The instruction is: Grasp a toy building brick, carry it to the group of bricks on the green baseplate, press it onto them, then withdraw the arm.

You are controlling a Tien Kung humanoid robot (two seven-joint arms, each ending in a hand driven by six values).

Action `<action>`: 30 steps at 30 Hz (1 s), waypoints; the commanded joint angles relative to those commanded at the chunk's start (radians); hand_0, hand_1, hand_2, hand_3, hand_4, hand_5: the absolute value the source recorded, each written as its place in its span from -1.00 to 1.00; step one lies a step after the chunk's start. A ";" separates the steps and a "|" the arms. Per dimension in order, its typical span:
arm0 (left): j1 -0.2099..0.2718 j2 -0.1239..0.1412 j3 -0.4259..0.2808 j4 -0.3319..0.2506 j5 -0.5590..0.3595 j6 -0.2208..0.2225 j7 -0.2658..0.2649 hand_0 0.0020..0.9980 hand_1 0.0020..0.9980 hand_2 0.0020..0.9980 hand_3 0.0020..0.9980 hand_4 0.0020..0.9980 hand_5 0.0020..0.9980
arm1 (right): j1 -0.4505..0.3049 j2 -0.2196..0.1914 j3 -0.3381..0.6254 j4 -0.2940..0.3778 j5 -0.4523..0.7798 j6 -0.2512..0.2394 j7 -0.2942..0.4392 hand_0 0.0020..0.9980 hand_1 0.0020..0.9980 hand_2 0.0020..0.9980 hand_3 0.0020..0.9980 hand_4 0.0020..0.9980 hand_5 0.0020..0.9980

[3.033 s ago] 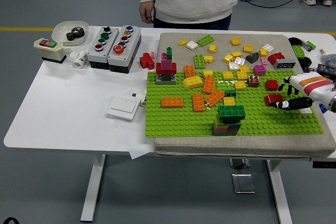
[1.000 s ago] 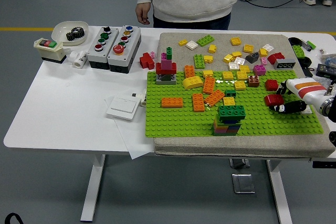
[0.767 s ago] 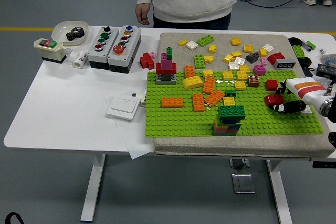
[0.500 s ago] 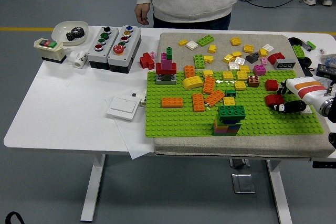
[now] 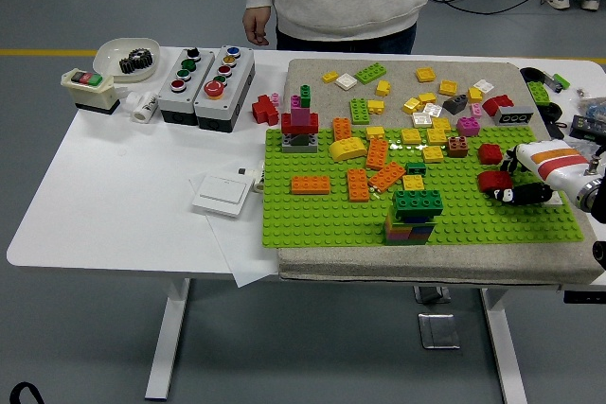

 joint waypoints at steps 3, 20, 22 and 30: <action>0.001 0.000 -0.001 0.000 0.003 -0.001 0.000 0.34 0.43 0.46 0.18 0.34 0.33 | -0.001 0.000 -0.001 0.000 0.000 -0.001 0.001 0.03 0.00 0.12 0.09 0.67 0.39; 0.000 0.000 -0.002 0.000 0.003 -0.001 0.001 0.34 0.43 0.46 0.18 0.34 0.32 | -0.002 0.004 -0.004 -0.003 -0.008 -0.017 0.006 -0.03 -0.04 0.08 0.06 0.65 0.43; 0.000 0.000 -0.002 0.000 0.003 -0.001 0.001 0.34 0.43 0.46 0.18 0.34 0.33 | -0.002 0.004 -0.004 -0.003 -0.008 -0.018 0.006 -0.04 -0.06 0.08 0.06 0.64 0.43; -0.001 0.000 -0.002 0.000 0.002 -0.002 0.000 0.34 0.43 0.46 0.18 0.34 0.32 | -0.002 0.003 -0.003 -0.003 -0.007 -0.021 0.013 -0.06 -0.09 0.05 0.05 0.62 0.44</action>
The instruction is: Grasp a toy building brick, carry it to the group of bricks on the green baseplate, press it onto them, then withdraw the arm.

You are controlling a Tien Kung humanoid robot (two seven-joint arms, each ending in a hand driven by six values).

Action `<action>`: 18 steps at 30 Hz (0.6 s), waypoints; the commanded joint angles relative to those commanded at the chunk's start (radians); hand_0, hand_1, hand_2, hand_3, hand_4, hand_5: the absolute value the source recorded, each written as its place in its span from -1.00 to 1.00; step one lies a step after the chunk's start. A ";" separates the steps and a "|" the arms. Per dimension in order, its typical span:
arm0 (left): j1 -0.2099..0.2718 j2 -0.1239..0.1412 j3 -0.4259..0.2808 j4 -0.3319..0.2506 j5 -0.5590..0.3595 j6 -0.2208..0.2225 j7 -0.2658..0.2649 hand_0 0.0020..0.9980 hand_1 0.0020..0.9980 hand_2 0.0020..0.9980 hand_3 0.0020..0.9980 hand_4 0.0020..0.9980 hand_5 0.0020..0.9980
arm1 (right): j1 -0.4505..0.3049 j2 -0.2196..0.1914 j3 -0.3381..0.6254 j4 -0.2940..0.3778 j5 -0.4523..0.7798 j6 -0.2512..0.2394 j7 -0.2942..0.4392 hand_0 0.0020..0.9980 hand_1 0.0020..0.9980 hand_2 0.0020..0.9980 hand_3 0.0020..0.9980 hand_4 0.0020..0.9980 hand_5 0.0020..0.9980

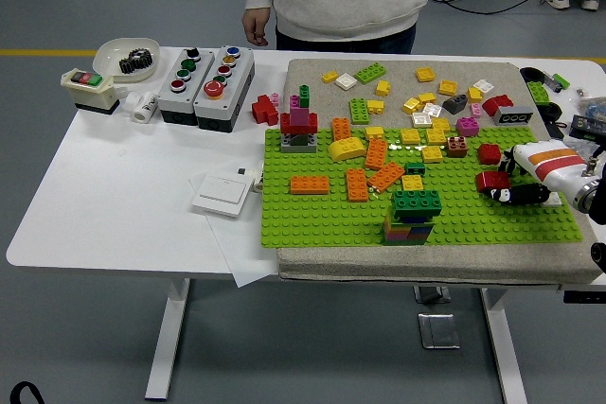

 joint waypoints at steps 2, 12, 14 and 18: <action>0.000 0.000 0.000 0.000 0.000 0.000 0.000 0.34 0.43 0.46 0.18 0.34 0.32 | 0.000 0.000 0.000 0.000 0.000 0.000 0.002 -0.06 -0.09 0.05 0.05 0.62 0.44; -0.001 0.001 0.000 0.000 0.000 -0.001 0.000 0.34 0.42 0.46 0.18 0.34 0.33 | 0.000 -0.003 0.001 0.004 0.001 -0.001 0.010 -0.10 -0.14 0.03 0.04 0.60 0.45; -0.001 0.001 0.000 0.001 -0.001 -0.001 0.000 0.34 0.42 0.46 0.18 0.34 0.33 | 0.000 -0.006 0.001 0.007 0.002 -0.001 0.012 -0.10 -0.14 0.03 0.04 0.60 0.45; -0.001 0.001 0.000 0.001 -0.001 -0.001 -0.001 0.34 0.42 0.46 0.18 0.35 0.33 | 0.001 -0.011 0.001 0.012 0.003 -0.003 0.019 -0.11 -0.16 0.01 0.04 0.57 0.45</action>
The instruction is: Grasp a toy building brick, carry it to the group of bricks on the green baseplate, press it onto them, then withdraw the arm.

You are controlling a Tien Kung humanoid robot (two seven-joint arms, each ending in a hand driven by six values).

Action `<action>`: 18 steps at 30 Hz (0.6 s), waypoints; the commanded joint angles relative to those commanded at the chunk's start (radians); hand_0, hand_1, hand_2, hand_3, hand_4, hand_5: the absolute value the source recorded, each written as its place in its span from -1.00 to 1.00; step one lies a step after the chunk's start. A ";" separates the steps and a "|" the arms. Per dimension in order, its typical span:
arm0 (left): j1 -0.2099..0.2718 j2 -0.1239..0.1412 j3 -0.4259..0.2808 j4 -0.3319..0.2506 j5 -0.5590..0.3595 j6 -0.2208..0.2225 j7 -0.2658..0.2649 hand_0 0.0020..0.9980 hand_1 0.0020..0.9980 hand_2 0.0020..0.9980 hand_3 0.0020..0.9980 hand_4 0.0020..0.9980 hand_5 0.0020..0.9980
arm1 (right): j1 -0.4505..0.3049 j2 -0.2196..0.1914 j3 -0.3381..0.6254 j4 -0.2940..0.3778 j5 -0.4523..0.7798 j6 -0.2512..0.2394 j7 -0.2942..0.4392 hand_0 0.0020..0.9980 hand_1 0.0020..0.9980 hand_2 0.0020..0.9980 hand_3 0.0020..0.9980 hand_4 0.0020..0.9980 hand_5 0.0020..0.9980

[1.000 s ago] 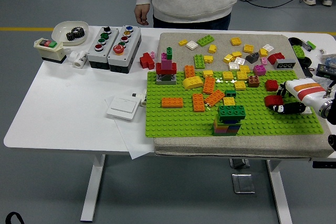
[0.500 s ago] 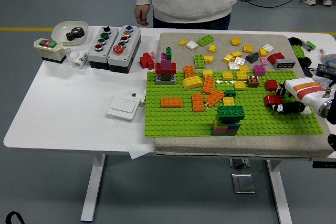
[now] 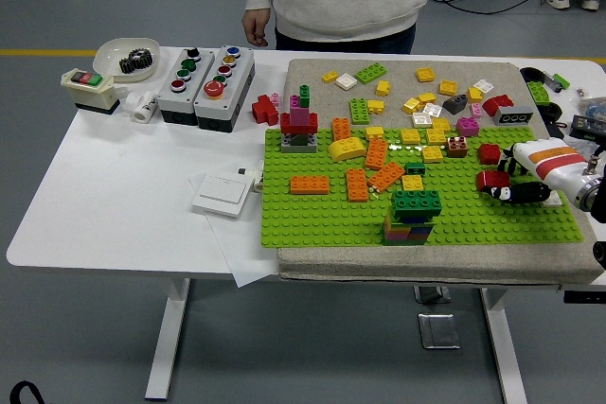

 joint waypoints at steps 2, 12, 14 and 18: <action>0.000 0.000 0.000 0.000 0.001 0.000 0.000 0.34 0.42 0.46 0.18 0.35 0.33 | 0.001 -0.002 0.000 0.001 0.001 -0.001 0.003 -0.11 -0.16 0.01 0.04 0.57 0.45; 0.000 0.000 -0.003 0.002 0.003 -0.001 0.000 0.34 0.42 0.46 0.18 0.35 0.32 | 0.001 -0.010 0.001 0.000 -0.028 -0.004 0.016 -0.14 -0.18 0.00 0.03 0.54 0.46; 0.000 -0.001 -0.003 0.002 0.003 0.000 0.000 0.34 0.42 0.46 0.18 0.35 0.32 | -0.001 -0.011 0.004 0.002 -0.034 -0.002 0.018 -0.14 -0.18 0.00 0.03 0.54 0.46; 0.000 -0.001 -0.003 0.002 0.003 0.000 -0.001 0.34 0.42 0.46 0.18 0.35 0.32 | -0.003 -0.014 0.006 0.010 -0.043 0.002 0.022 -0.08 -0.14 0.02 0.05 0.56 0.43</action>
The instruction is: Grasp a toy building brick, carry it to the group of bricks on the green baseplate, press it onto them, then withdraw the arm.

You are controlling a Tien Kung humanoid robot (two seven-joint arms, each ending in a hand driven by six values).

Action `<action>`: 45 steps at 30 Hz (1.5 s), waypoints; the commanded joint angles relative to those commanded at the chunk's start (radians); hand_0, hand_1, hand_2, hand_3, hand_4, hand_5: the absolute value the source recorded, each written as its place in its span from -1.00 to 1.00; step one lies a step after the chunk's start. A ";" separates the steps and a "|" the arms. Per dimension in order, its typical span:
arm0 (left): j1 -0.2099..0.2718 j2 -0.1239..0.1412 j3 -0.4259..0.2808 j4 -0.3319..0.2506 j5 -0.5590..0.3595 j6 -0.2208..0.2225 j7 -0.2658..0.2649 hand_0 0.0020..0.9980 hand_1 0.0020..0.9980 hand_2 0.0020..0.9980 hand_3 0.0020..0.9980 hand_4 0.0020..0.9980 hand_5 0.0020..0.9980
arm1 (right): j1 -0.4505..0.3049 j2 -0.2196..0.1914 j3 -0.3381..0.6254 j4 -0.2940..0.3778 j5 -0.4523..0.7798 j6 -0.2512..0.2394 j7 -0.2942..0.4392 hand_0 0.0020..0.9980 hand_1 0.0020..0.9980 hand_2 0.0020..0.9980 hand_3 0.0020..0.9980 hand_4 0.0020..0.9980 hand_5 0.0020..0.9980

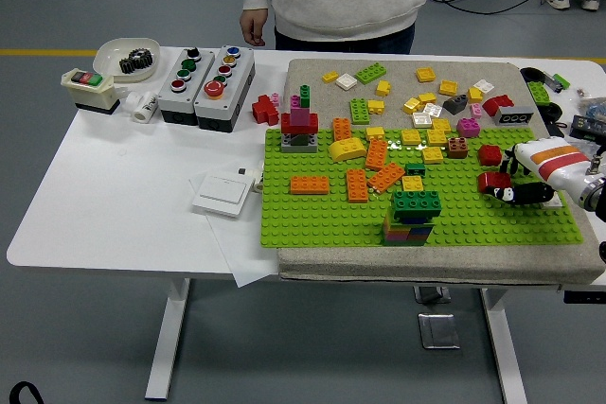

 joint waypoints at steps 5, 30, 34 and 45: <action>-0.002 0.000 -0.001 0.000 0.003 -0.001 0.001 0.34 0.42 0.46 0.18 0.35 0.32 | 0.003 0.002 -0.004 -0.005 -0.015 -0.003 -0.001 -0.01 -0.06 0.07 0.06 0.58 0.41; -0.005 0.001 -0.001 -0.003 0.003 -0.003 0.003 0.34 0.43 0.46 0.18 0.35 0.32 | 0.009 0.015 -0.040 -0.030 -0.120 -0.092 0.023 -0.28 -0.32 -0.12 -0.09 0.32 -0.03; -0.005 0.001 -0.001 -0.003 0.004 -0.004 0.003 0.34 0.43 0.46 0.18 0.35 0.32 | 0.010 0.015 -0.044 -0.030 -0.128 -0.101 0.023 -0.40 -0.43 -0.23 -0.13 0.20 -0.12; -0.004 0.000 -0.003 -0.002 0.006 -0.003 0.004 0.34 0.43 0.46 0.18 0.34 0.32 | 0.009 0.009 -0.046 -0.021 -0.125 -0.114 0.029 -0.46 -0.47 -0.26 -0.14 0.18 -0.15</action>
